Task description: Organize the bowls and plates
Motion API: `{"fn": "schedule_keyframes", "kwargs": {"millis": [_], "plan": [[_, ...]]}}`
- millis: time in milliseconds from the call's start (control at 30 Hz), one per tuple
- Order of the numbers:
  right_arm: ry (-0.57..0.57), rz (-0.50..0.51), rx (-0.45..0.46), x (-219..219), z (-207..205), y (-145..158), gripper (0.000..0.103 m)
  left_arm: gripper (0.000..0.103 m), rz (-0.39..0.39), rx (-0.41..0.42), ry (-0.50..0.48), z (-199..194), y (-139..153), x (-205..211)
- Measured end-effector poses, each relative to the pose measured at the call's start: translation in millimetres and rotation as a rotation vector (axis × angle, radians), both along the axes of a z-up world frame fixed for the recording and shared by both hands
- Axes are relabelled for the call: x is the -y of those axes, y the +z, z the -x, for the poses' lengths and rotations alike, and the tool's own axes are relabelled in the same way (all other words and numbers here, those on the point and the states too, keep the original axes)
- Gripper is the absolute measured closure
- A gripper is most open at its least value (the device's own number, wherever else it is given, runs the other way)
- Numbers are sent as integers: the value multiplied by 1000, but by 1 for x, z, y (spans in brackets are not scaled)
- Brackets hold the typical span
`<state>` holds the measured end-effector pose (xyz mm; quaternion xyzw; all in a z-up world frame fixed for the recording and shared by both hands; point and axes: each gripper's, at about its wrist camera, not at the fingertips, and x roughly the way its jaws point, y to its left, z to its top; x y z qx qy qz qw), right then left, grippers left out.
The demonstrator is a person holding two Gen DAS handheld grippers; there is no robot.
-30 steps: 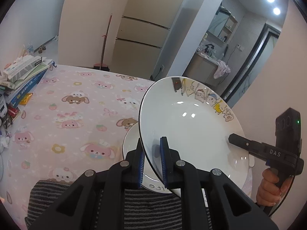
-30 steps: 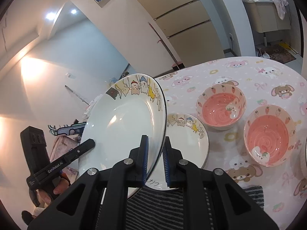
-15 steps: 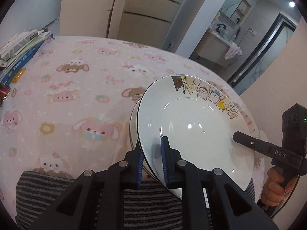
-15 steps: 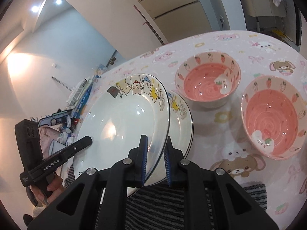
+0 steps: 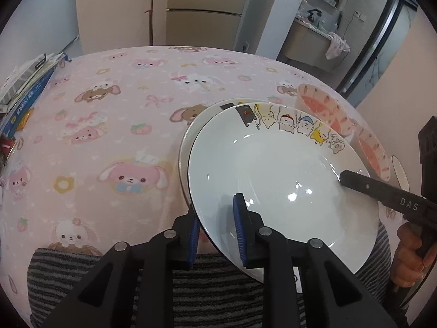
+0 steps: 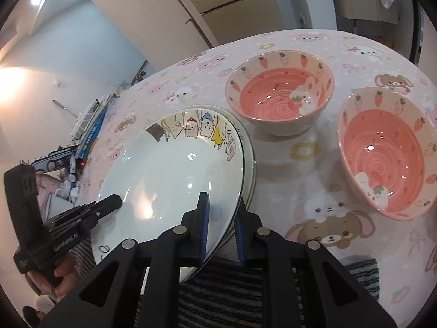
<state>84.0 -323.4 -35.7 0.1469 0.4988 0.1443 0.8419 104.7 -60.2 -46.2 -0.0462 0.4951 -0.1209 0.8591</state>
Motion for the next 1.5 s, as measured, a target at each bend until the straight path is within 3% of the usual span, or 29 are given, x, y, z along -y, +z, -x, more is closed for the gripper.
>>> {"fn": "schedule_keyframes", "kwargs": {"millis": [400, 800, 933, 1033, 1133, 1200, 1233, 1267, 1400, 1500], "plan": [[-25, 34, 26, 7, 8, -5, 83, 77, -32, 2, -26, -3, -8, 13], [-43, 28, 30, 7, 11, -7, 86, 75, -10, 33, -58, 4, -6, 6], [-68, 73, 54, 2, 18, -4, 86, 64, 32, 43, -79, 9, -1, 1], [-77, 132, 84, -6, 23, 1, 86, 64, -5, 49, -88, 10, -3, 5], [-68, 85, 61, 1, 19, -2, 86, 63, -11, 96, -47, 13, 4, 2], [-60, 77, 54, 2, 17, -4, 86, 51, -39, 153, 1, 15, 11, -3], [-57, 89, 58, 0, 17, -4, 86, 39, -46, 178, 30, 15, 14, -8], [-58, 98, 62, -1, 17, -4, 86, 36, -40, 187, 46, 15, 15, -11], [-54, 98, 65, -2, 15, -5, 86, 36, -4, 125, 89, 0, 7, -28], [-49, 101, 67, -2, 14, -5, 86, 36, 69, 15, 65, -14, -11, -34]]}}
